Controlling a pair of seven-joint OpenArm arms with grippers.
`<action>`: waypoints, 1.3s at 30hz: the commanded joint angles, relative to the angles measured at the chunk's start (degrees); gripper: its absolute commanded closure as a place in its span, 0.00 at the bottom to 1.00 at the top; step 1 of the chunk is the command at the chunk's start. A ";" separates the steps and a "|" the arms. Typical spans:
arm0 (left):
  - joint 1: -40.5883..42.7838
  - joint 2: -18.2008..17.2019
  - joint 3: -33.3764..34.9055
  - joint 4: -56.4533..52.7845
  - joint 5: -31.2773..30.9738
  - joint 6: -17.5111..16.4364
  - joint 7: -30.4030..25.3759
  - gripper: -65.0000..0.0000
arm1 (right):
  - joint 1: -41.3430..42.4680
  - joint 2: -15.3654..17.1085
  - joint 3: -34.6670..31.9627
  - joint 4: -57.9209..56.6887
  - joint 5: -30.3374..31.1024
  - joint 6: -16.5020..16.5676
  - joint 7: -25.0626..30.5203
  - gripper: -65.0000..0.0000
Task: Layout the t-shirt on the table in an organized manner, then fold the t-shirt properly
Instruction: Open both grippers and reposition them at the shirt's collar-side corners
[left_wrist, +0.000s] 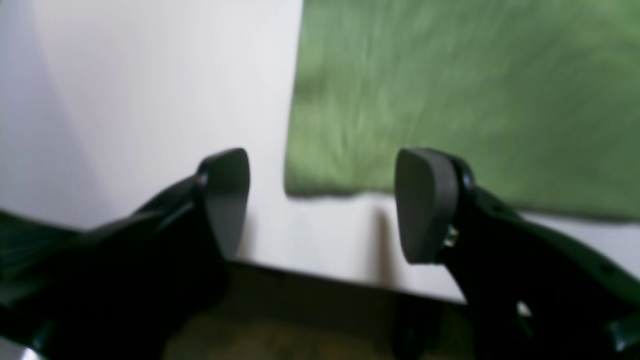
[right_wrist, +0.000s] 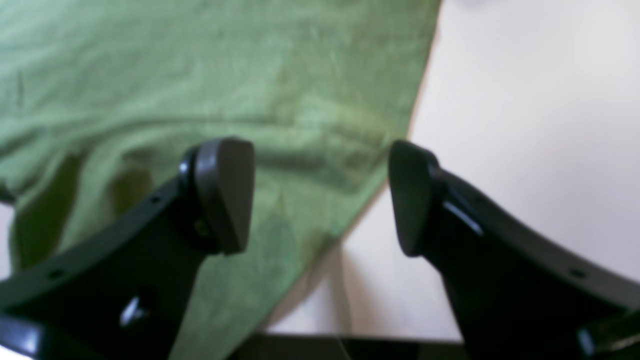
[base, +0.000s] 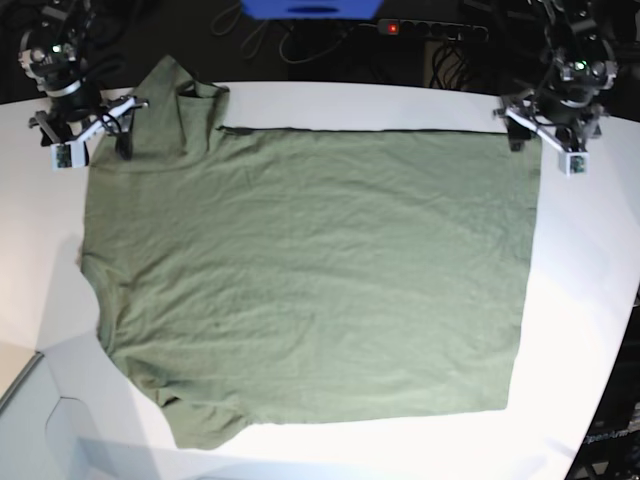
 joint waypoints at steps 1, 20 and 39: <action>-0.12 -0.57 -0.21 -0.26 -0.18 0.06 -1.17 0.32 | -0.02 0.51 0.27 1.04 0.65 -0.05 1.63 0.34; -2.84 0.31 -6.72 -10.02 -0.18 -6.80 -5.48 0.32 | -0.81 -1.95 4.05 0.87 0.65 2.50 1.63 0.34; -3.19 -0.22 -7.07 -9.93 -7.39 -6.88 -5.48 0.32 | -1.78 -3.09 5.28 0.95 0.65 2.59 1.63 0.34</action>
